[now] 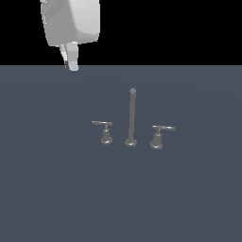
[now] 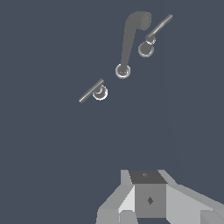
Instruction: Turn on the faucet by rotating a designated handle.
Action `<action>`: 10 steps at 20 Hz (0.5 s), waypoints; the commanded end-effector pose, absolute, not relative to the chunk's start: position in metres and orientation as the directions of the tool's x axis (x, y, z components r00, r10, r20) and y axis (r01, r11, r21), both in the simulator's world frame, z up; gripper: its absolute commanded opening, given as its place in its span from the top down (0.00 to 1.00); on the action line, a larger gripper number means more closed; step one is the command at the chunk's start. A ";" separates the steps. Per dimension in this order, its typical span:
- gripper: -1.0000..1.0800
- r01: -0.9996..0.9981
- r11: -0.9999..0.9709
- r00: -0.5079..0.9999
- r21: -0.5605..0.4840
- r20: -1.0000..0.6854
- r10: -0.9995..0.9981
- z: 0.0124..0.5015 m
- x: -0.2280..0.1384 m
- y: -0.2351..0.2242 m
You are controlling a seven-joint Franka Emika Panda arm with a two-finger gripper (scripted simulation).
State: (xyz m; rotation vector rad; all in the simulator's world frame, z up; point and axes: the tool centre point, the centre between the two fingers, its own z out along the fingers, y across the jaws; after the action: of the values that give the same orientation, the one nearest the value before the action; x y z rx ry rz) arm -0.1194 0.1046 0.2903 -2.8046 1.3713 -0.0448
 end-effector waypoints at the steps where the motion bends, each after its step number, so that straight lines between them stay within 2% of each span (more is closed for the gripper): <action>1: 1.00 -0.819 -0.574 0.573 -0.030 0.014 -0.819 0.278 -0.109 0.108; 10: 1.00 -0.902 -0.430 0.430 -0.027 0.007 -0.903 0.238 -0.075 0.114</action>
State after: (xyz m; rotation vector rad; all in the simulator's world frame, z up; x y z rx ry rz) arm -0.0809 0.1128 0.2445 -2.6640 1.6286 -0.0327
